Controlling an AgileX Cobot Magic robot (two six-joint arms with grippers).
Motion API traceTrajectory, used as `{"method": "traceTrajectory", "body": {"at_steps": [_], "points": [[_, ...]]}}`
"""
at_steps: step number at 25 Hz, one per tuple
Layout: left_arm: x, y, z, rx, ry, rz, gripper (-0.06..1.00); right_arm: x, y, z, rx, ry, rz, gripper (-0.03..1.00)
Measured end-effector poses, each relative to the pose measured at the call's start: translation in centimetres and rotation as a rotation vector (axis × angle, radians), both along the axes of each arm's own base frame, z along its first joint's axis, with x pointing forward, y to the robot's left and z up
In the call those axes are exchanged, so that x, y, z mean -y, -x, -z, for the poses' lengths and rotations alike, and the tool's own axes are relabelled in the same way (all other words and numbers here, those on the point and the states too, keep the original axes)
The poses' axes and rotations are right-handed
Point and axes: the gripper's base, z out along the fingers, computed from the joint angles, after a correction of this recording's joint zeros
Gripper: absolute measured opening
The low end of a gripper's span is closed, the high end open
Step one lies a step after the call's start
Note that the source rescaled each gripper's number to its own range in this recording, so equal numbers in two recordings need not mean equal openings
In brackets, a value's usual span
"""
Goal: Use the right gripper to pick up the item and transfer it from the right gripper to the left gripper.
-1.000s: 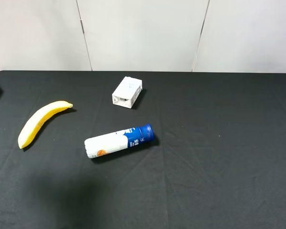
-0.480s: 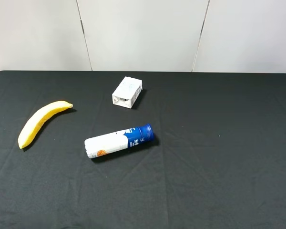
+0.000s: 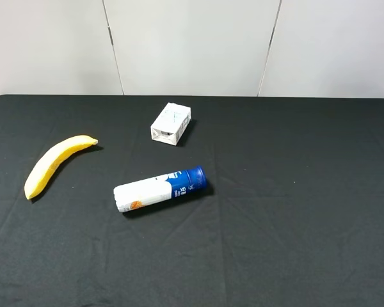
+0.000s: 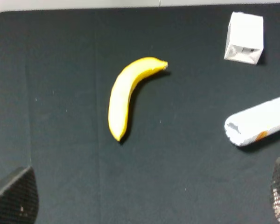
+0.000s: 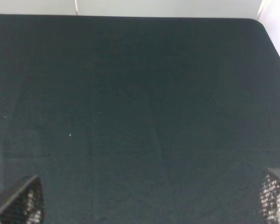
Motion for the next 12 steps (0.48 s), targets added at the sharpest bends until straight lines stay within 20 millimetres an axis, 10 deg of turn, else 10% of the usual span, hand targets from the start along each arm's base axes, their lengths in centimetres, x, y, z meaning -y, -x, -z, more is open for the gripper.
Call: {"method": "traceTrajectory", "body": {"at_steps": [12], "points": [[-1.2,-1.9,3.4,-0.107,-0.14,-0.082,0.99,0.0,0.0,0.0,0.0,0.0,0.0,1.0]]}}
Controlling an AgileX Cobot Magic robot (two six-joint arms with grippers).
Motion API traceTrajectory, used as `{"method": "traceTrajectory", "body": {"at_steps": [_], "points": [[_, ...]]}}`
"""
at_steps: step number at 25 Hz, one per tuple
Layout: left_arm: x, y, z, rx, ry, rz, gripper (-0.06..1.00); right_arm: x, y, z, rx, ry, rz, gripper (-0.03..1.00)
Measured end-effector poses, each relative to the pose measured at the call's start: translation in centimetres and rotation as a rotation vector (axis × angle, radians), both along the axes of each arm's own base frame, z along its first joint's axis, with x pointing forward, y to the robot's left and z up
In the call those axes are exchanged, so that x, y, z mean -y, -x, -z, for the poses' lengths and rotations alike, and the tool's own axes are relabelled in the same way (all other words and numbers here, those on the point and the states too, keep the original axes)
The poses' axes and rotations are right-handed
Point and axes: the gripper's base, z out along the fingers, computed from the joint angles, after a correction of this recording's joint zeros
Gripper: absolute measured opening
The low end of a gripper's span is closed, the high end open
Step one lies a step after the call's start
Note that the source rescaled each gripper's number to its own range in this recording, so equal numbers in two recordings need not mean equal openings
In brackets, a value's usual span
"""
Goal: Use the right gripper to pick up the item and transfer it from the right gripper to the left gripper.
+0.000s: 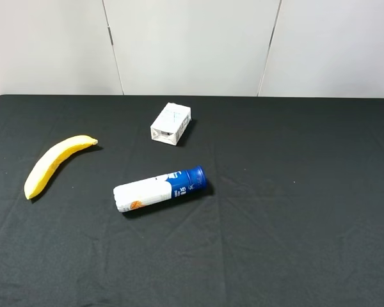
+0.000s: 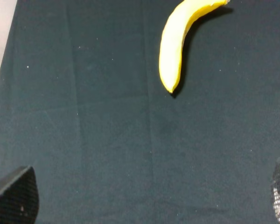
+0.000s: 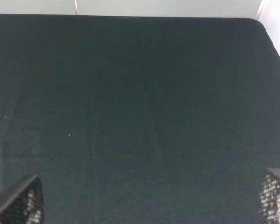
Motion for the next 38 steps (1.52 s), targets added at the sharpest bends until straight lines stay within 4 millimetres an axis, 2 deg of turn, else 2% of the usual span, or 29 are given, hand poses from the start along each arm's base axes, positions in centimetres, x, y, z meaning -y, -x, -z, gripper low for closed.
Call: {"method": "traceTrajectory", "body": {"at_steps": [11,38], "points": [[0.95,-0.71,0.34,0.038,0.073,0.071,0.98,0.0,0.0,0.0,0.0,0.0,0.0,1.0],[1.0,-0.73,0.32,0.041,0.075,0.077,0.98,0.0,0.0,0.0,0.0,0.0,0.0,1.0]]}}
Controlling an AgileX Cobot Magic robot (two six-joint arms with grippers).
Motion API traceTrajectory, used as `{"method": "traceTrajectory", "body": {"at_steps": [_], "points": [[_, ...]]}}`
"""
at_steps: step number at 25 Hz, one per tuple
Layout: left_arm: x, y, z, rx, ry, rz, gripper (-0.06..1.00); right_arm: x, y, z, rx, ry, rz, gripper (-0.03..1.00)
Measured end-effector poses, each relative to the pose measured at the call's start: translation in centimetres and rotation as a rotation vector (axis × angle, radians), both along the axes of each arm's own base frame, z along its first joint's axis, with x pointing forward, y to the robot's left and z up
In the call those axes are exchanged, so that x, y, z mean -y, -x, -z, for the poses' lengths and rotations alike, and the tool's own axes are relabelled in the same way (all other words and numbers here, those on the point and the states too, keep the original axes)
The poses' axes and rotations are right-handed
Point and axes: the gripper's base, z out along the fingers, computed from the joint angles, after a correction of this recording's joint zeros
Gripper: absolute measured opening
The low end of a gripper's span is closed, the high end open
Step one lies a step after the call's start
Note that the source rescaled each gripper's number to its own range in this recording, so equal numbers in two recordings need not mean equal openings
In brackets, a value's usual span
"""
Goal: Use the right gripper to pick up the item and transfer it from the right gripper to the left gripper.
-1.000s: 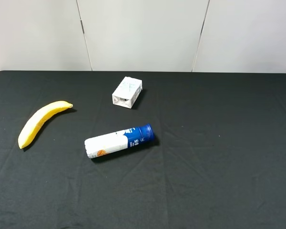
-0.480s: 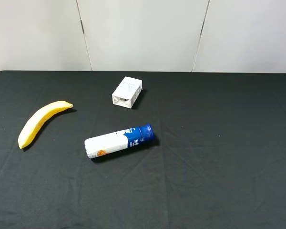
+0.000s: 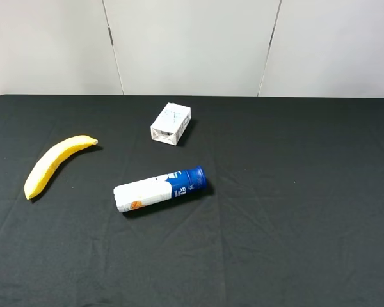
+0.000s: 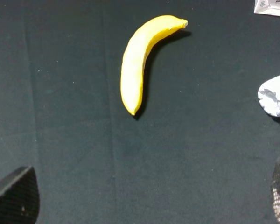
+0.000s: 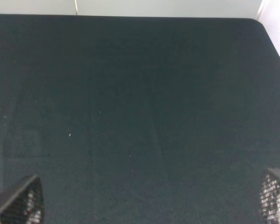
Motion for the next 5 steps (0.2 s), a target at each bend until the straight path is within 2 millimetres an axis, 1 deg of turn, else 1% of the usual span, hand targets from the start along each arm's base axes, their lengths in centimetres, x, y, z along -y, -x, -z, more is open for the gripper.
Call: {"method": "traceTrajectory", "body": {"at_steps": [5], "points": [[0.0,0.0,0.0,0.0,0.0,0.0,0.98,0.0,0.0,0.0,0.0,0.0,0.0,1.0]]}}
